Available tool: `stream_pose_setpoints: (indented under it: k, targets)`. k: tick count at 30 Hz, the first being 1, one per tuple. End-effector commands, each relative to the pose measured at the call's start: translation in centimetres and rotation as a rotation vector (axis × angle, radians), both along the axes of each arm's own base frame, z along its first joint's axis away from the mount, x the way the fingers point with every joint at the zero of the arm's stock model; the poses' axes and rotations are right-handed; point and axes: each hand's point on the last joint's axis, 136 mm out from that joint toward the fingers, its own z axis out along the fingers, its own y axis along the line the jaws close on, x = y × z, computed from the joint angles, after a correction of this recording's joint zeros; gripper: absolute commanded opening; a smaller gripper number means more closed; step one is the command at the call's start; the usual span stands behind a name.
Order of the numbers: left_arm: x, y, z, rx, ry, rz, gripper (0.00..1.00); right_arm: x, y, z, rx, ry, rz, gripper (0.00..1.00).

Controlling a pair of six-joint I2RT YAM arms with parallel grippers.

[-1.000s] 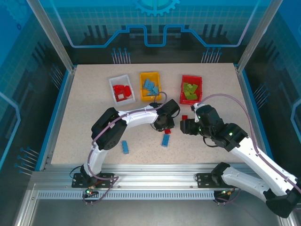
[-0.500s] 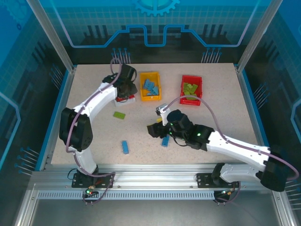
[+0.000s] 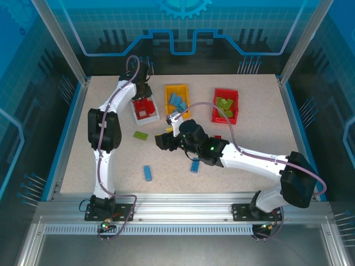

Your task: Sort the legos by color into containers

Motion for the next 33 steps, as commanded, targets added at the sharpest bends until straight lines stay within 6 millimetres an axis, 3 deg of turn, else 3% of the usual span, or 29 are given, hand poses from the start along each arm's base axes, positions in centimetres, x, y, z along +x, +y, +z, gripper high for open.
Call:
stream_pose_setpoints:
  k: [1, 5, 8, 14, 17, 20, 24, 29, 33]
  targets:
    - [-0.2, 0.7, -0.6, -0.007, 0.048, -0.014, 0.39, 0.6, 0.8, 1.2, 0.051, -0.021, -0.008, 0.62]
    - [-0.1, 0.1, 0.0, -0.047, 0.038, -0.038, 0.52, 1.0, 1.0, 1.4, 0.050, -0.022, -0.008, 0.62]
    - [-0.4, -0.5, 1.6, -0.080, 0.008, -0.053, 0.58, 1.1, 0.9, 1.2, 0.040, -0.018, -0.011, 0.62]
    - [-1.8, -1.6, 6.4, -0.162, -0.075, -0.063, 0.56, 1.8, -0.7, 0.5, 0.002, -0.014, -0.050, 0.62]
    - [-3.7, -1.7, 9.7, -0.205, -0.131, -0.051, 0.55, 2.2, -1.1, -0.2, -0.071, -0.020, -0.043, 0.63]
    - [-7.0, -1.6, 12.2, -0.251, -0.177, -0.027, 0.54, 2.8, -0.2, -3.0, -0.223, 0.030, 0.013, 0.63]
    - [-14.0, -1.0, 14.2, -0.320, -0.224, 0.021, 0.54, 3.3, 2.8, -7.4, -0.402, 0.081, 0.154, 0.65]
    - [-23.0, 0.0, 13.5, -0.368, -0.246, 0.071, 0.54, 5.3, 5.3, -11.9, -0.540, 0.112, 0.241, 0.71]
    - [-28.4, 0.9, 13.1, -0.383, -0.294, 0.086, 0.55, 6.6, 7.0, -15.0, -0.590, 0.151, 0.320, 0.73]
